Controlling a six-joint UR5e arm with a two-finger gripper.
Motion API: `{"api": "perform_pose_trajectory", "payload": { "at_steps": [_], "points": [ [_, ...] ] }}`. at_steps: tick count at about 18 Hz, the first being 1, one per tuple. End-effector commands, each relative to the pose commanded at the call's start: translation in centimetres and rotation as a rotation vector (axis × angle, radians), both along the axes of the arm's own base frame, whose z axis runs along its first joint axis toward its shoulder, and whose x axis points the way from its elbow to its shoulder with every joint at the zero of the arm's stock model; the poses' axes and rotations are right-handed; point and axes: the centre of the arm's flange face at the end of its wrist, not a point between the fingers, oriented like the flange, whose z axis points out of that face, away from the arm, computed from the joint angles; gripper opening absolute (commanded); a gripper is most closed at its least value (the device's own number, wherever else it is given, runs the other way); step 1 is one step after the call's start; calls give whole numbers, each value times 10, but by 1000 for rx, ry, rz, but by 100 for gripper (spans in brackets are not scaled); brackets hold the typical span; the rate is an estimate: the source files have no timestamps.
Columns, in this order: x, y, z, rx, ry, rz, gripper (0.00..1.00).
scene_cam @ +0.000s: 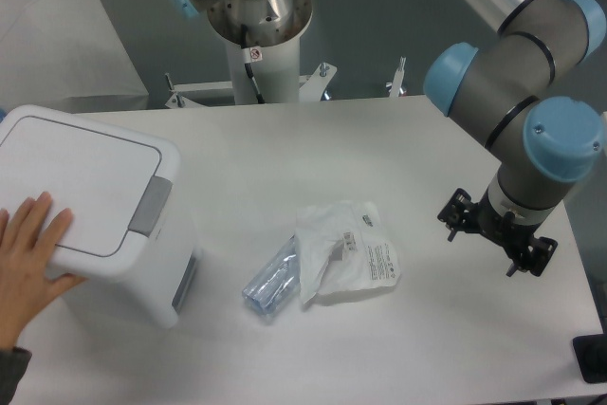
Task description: Open the trash can
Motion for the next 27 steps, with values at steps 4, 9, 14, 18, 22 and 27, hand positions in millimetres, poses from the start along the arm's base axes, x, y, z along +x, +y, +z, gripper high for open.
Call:
{"api": "perform_pose_trajectory", "payload": {
  "at_steps": [4,9,14,18,22,27],
  "points": [
    [0,0,0,0,0,0,100],
    [8,9,3,29,-12,-6,100],
    [25,2,-2,61,-64,14,100],
    [50,5,29,195,-130,152,100],
    [80,13,52,285,-211,307,100],
    [132,30,94,413,-310,372,100]
  ]
}}
